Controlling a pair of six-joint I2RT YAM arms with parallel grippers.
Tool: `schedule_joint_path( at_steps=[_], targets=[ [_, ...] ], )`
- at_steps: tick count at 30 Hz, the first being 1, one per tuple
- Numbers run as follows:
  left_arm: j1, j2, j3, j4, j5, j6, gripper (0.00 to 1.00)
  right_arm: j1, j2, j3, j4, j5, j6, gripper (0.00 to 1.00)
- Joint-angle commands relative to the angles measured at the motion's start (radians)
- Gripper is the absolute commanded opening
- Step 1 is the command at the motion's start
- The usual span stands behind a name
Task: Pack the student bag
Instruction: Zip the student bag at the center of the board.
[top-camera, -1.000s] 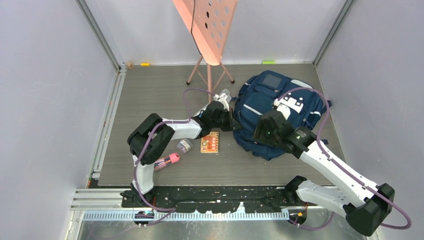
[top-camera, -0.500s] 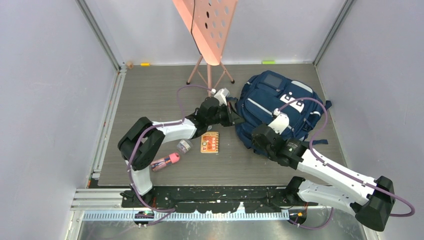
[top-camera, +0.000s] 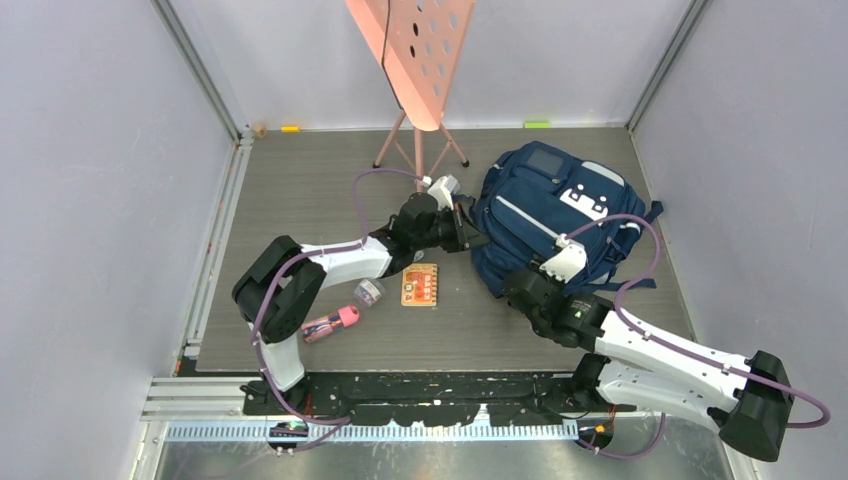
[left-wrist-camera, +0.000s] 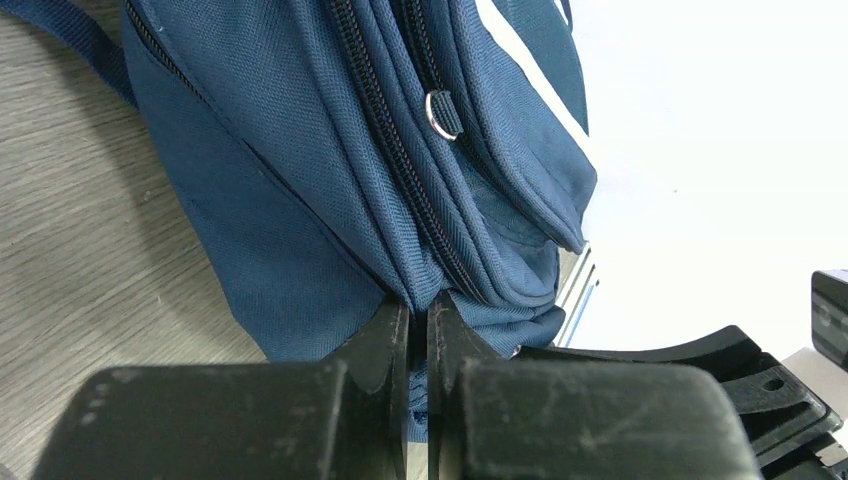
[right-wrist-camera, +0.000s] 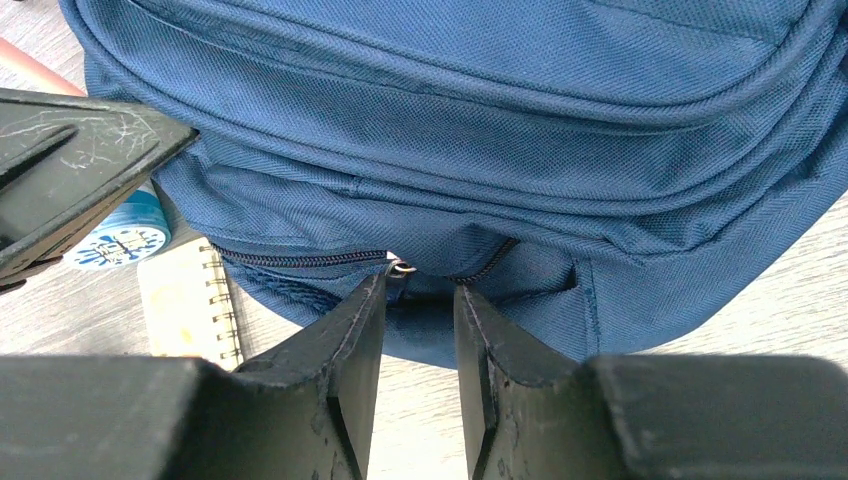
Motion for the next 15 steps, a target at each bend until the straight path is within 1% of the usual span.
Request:
schedule_joint_path(
  at_steps=[1,7,12,15],
  targets=[
    [-0.001,-0.107,0.027,0.159,0.028,-0.010,0.00,0.010,-0.009,-0.025,0.070,0.079,0.048,0.38],
    [-0.009,-0.096,0.030,0.159,0.029,-0.010,0.00,0.010,0.009,-0.031,0.162,0.059,0.024,0.39],
    [-0.012,-0.090,0.033,0.159,0.029,-0.009,0.00,0.009,0.036,-0.032,0.179,0.067,0.026,0.40],
    [-0.013,-0.095,0.033,0.155,0.026,-0.005,0.00,0.010,0.050,-0.032,0.178,0.073,0.035,0.38]
  ],
)
